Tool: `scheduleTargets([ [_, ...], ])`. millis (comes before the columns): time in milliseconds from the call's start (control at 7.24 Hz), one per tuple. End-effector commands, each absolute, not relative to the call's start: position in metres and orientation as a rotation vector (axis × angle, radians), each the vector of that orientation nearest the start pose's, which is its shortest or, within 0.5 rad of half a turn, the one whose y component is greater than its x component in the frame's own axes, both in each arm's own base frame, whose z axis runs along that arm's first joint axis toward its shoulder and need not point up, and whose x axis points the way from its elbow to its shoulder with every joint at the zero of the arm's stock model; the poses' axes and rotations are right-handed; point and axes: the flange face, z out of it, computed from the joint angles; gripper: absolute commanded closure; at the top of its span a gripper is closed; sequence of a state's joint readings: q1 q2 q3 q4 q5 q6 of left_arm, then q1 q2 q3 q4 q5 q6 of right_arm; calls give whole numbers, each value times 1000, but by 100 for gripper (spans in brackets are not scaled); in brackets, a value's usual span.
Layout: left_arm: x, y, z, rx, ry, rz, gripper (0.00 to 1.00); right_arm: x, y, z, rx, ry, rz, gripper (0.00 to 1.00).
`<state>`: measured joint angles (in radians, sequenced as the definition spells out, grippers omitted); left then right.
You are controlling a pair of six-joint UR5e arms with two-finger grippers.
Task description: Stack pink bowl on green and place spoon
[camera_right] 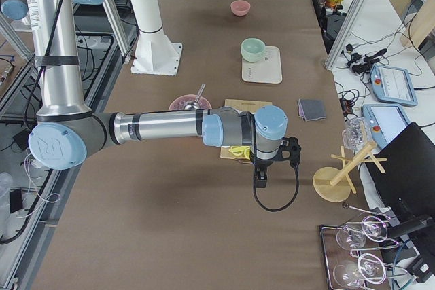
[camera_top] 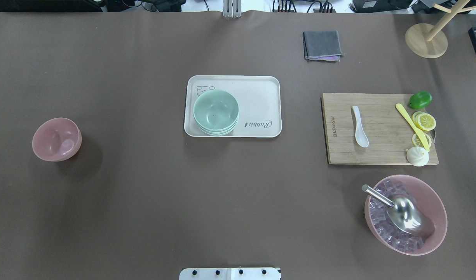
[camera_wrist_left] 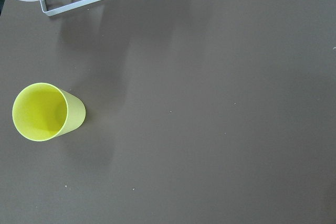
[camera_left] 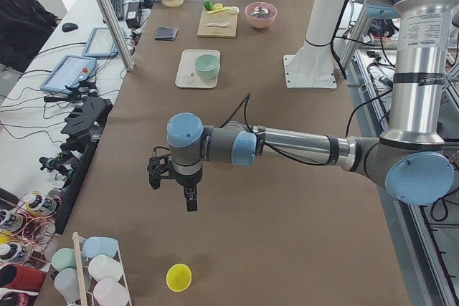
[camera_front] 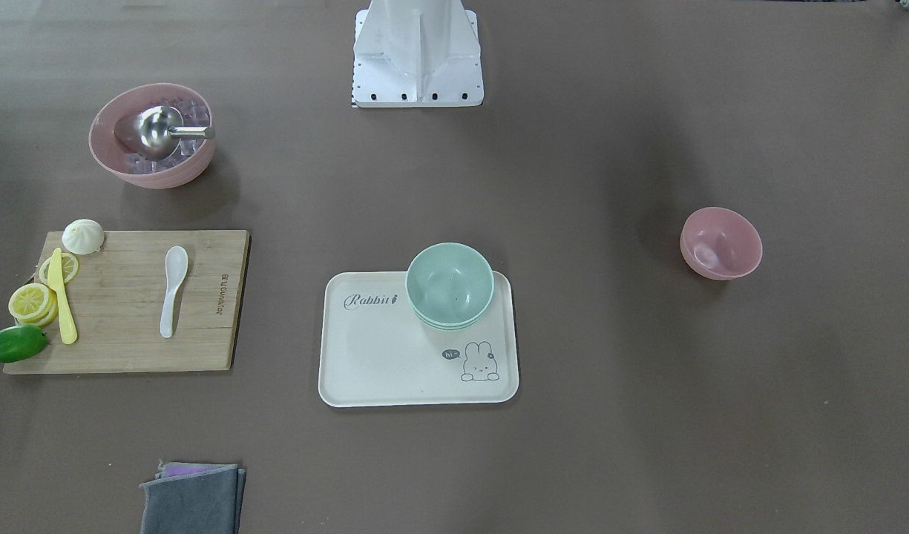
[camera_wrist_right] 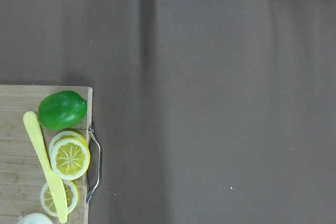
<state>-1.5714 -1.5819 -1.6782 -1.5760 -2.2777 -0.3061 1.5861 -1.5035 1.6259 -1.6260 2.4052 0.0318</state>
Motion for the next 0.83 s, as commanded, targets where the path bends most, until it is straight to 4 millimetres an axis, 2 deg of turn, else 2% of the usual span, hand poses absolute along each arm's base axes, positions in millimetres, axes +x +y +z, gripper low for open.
scheduleTargets([
  [0, -69, -507, 604, 9, 716, -249, 1, 67, -522, 595, 62, -836, 14, 0],
  [276, -69, -510, 609, 3, 711, -252, 1, 68, -523, 591, 70, -835, 12, 0],
  [691, -68, -515, 598, 23, 721, -243, 1, 66, -522, 591, 65, -853, 14, 0],
])
